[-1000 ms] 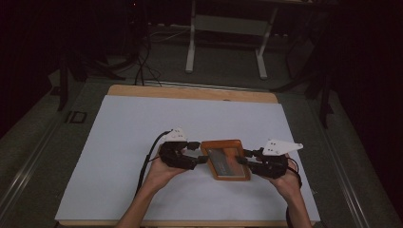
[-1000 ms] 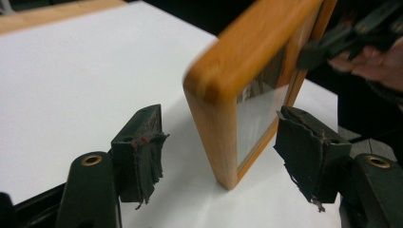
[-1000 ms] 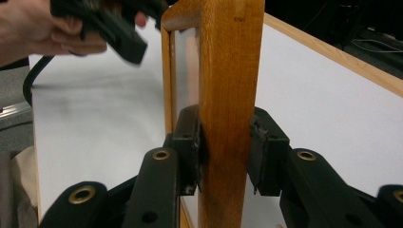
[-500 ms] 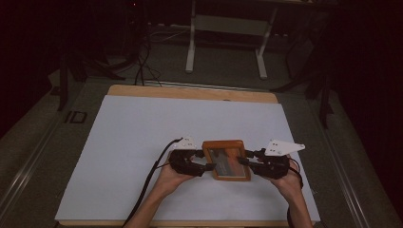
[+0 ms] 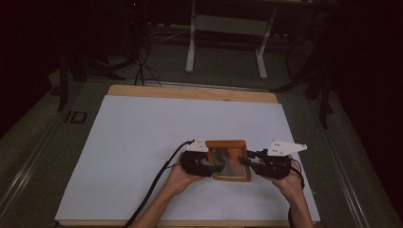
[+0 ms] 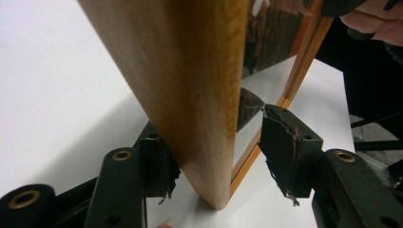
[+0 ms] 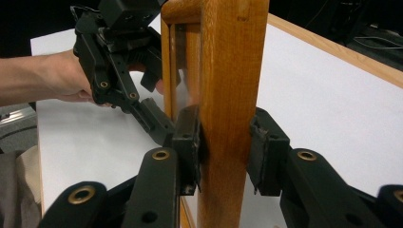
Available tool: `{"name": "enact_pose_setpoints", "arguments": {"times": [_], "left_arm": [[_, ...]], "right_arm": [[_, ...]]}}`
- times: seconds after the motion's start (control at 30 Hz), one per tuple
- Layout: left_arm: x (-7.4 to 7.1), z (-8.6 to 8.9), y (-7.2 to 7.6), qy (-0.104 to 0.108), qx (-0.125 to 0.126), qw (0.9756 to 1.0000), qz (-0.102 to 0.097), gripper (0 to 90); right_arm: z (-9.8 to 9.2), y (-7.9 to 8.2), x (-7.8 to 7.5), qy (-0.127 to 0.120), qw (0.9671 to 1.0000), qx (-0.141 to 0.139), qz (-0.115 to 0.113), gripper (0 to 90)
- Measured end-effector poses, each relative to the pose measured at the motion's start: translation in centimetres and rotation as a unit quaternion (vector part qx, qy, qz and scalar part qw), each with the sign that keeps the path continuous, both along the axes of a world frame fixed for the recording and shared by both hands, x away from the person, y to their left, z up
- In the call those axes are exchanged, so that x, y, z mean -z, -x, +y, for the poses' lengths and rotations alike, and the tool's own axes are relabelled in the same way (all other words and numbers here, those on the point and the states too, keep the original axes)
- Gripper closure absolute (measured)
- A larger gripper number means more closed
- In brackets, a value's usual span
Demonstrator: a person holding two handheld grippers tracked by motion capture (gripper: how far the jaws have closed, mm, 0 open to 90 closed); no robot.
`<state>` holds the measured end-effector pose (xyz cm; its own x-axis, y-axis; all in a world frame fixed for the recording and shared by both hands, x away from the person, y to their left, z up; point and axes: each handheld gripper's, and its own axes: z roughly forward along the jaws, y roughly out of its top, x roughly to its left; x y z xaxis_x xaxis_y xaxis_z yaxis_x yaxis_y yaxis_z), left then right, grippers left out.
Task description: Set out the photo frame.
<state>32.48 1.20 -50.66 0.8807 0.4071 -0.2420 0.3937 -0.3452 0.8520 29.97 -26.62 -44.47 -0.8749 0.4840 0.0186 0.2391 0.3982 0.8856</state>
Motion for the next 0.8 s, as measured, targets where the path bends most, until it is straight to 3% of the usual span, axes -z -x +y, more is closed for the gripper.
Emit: {"name": "enact_pose_setpoints", "arguments": {"times": [0.13, 0.23, 0.4, 0.6, 0.8], "left_arm": [[-0.1, -0.1, 0.1, 0.003, 0.001, 1.0000, -0.004, 53.2], [-0.2, -0.1, 0.1, 0.004, 0.003, 1.0000, -0.001, 55.3], [-0.7, 0.2, 0.3, -0.009, 0.002, 0.9999, -0.009, 57.4], [-1.4, 1.9, 0.6, 0.004, -0.002, 1.0000, -0.008, 59.5], [-1.9, 4.1, 1.1, 0.012, -0.014, 0.9998, -0.007, 59.9]], "right_arm": [[-0.4, -0.2, 0.2, 0.003, 0.9999, 0.011, 0.005, 64.9], [-0.8, -0.3, 0.5, -0.009, 0.9998, 0.010, 0.015, 64.0], [-0.8, -0.6, 0.7, -0.021, 0.9994, 0.007, 0.025, 62.3], [-0.1, -0.9, 1.1, -0.053, 0.9977, 0.006, 0.043, 61.4], [1.5, -1.1, 1.4, -0.060, 0.9967, -0.002, 0.054, 61.7]]}}
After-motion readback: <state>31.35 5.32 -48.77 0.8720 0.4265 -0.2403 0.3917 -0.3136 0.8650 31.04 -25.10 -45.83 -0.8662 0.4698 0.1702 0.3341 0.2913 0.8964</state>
